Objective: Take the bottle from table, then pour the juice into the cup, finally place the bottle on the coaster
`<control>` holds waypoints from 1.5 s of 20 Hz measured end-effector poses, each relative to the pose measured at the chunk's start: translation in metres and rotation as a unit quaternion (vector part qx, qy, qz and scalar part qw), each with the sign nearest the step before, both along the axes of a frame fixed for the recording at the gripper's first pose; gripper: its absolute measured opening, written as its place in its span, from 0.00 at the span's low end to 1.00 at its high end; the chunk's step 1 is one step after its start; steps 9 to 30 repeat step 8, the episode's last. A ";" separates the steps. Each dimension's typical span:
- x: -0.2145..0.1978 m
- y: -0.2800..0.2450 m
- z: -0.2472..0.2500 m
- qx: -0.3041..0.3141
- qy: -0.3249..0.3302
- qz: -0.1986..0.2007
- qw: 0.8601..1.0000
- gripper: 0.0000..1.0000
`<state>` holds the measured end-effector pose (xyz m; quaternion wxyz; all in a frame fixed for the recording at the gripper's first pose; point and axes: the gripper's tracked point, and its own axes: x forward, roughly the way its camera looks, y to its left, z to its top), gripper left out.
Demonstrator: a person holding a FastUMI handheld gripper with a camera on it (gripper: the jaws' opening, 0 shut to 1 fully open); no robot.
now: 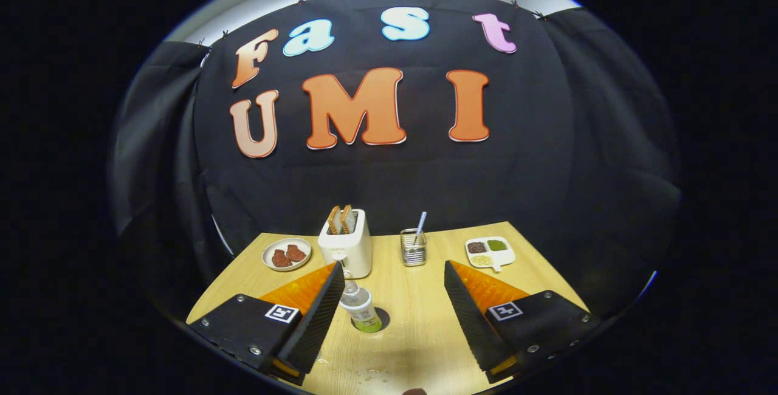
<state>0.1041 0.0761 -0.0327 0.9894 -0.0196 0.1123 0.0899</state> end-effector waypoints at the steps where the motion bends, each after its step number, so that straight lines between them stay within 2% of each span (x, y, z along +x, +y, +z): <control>1: -0.009 -0.004 0.008 -0.002 -0.006 -0.005 1.000 0.97; 8: -0.065 -0.026 0.054 0.021 -0.058 -0.060 0.996 0.97; 30: -0.065 -0.026 0.054 0.021 -0.058 -0.060 0.996 0.97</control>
